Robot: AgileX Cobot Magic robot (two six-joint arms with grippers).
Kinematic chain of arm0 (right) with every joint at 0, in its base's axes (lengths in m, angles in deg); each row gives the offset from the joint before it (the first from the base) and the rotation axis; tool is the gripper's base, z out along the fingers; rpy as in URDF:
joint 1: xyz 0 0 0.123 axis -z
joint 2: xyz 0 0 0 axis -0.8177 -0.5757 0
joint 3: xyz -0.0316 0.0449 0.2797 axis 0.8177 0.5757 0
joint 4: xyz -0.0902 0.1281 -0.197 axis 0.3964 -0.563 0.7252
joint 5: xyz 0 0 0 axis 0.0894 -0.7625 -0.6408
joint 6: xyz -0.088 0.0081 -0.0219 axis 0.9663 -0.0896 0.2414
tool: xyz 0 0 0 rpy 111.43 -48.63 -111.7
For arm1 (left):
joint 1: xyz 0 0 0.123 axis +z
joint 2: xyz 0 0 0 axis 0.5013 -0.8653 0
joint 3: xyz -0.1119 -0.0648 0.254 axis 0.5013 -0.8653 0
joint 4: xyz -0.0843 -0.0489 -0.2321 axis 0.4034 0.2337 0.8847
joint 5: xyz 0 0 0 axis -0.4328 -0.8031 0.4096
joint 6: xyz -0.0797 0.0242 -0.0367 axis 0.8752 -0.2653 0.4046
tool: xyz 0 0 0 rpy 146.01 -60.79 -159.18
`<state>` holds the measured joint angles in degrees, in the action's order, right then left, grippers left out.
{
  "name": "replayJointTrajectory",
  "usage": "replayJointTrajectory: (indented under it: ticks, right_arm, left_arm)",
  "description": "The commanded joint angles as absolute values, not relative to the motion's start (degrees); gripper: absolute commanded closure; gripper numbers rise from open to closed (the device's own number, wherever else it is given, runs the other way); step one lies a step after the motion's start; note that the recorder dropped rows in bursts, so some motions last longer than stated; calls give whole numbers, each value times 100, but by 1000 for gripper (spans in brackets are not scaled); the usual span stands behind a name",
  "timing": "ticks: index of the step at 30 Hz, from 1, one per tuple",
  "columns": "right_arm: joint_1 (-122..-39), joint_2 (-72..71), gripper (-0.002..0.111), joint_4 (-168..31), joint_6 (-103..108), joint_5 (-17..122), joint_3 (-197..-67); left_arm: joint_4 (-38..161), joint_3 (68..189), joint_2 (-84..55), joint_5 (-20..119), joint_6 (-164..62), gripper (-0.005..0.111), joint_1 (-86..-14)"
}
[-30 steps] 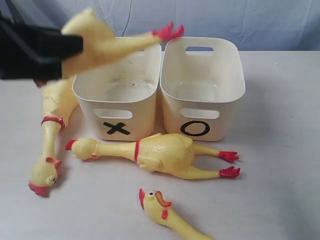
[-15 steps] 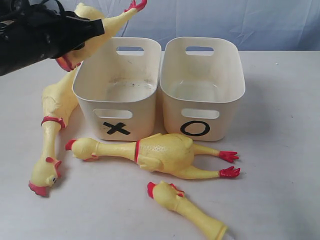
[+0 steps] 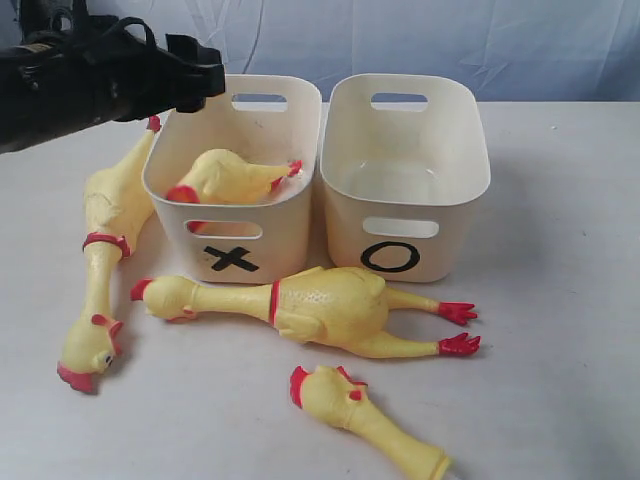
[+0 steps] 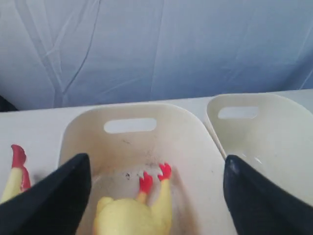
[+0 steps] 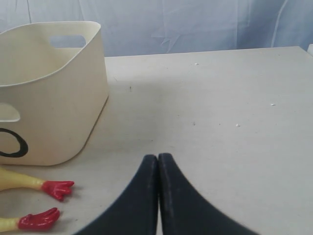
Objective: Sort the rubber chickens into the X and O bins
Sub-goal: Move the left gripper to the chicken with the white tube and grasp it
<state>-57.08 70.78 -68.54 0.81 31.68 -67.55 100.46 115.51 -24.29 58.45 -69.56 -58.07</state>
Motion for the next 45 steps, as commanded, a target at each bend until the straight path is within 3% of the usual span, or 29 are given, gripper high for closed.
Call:
replayJointTrajectory:
  ticks: [1, 8, 13, 16, 20, 24, 31, 33, 45]
  right_arm:
    - [-5727, 7110, 108, -6854, 85, 3181, -6741]
    - [-5727, 7110, 108, -6854, 85, 3181, -6741]
    - [-5727, 7110, 108, -6854, 85, 3181, -6741]
    - [-5727, 7110, 108, -6854, 85, 3181, -6741]
    - [-5727, 7110, 108, -6854, 85, 3181, -6741]
    - [-5727, 7110, 108, -6854, 85, 3181, -6741]
    - [-5727, 7110, 108, -6854, 85, 3181, -6741]
    - [-5727, 7110, 108, -6854, 85, 3181, -6741]
    - [-5727, 7110, 108, -6854, 85, 3181, -6741]
  left_arm:
    - [10057, 11587, -2327, 4670, -6412, 36, -5833]
    - [10855, 11552, -2469, 1423, -7443, 72, -6309]
    - [12022, 11552, -2682, 1548, -10094, 90, -7514]
    - [12053, 11552, -2887, 1703, -11195, 107, -8288]
    - [11411, 11552, -3259, 2160, -11475, 107, -9220]
    - [10015, 11552, -3806, 2591, -11420, 94, -9802]
    - [9872, 11671, -4820, 3345, -11330, 43, -9987]
    - [9843, 11726, -4984, 3379, -11330, 33, -9987]
    - [9562, 12334, -5212, 4490, -11341, 32, -9977]
